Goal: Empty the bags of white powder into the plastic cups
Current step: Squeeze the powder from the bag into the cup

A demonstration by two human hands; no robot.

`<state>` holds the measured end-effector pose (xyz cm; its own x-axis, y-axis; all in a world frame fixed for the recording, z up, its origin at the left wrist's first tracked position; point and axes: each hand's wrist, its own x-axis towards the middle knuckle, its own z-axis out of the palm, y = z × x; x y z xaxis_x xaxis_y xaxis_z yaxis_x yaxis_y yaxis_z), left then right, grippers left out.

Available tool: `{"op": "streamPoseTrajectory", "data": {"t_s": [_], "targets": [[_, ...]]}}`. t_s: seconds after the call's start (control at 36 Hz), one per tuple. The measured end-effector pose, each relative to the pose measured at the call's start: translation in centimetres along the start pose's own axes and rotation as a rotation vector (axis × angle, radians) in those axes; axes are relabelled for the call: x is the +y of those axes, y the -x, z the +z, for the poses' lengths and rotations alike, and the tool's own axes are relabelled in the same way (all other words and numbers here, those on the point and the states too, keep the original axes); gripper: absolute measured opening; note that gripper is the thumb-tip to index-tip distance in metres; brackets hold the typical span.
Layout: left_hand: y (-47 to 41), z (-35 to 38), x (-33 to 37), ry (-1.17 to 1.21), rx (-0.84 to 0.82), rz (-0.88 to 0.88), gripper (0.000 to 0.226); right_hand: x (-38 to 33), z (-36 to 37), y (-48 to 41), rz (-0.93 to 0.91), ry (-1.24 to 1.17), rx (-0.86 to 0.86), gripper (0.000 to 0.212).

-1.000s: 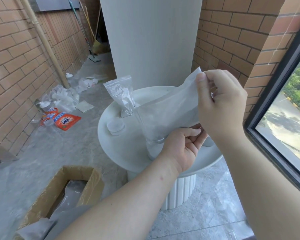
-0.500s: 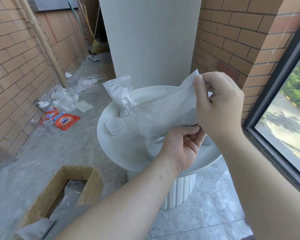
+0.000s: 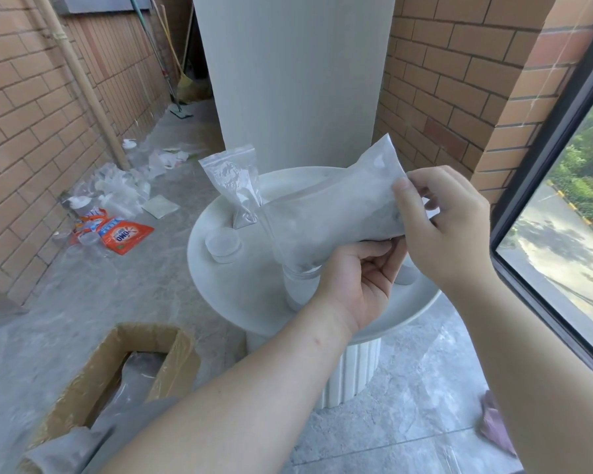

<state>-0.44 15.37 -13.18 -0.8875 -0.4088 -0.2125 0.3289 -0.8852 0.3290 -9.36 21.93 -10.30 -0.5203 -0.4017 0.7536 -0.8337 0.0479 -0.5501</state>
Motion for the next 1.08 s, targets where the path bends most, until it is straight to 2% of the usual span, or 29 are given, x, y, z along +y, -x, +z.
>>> {"op": "streamPoseTrajectory", "data": {"t_s": [0.33,0.81,1.08], "targets": [[0.2,-0.1,-0.3,-0.050,0.004,-0.029,0.039,-1.2,0.7,-1.1,-0.097,-0.012,0.068,0.021],[0.1,-0.2,-0.3,-0.054,0.000,-0.005,0.046,-1.5,1.4,-1.4,-0.099,0.011,0.052,0.025],[0.2,0.1,-0.1,-0.018,0.046,-0.023,0.032,-1.4,1.1,-1.7,-0.087,0.011,0.056,0.025]]}}
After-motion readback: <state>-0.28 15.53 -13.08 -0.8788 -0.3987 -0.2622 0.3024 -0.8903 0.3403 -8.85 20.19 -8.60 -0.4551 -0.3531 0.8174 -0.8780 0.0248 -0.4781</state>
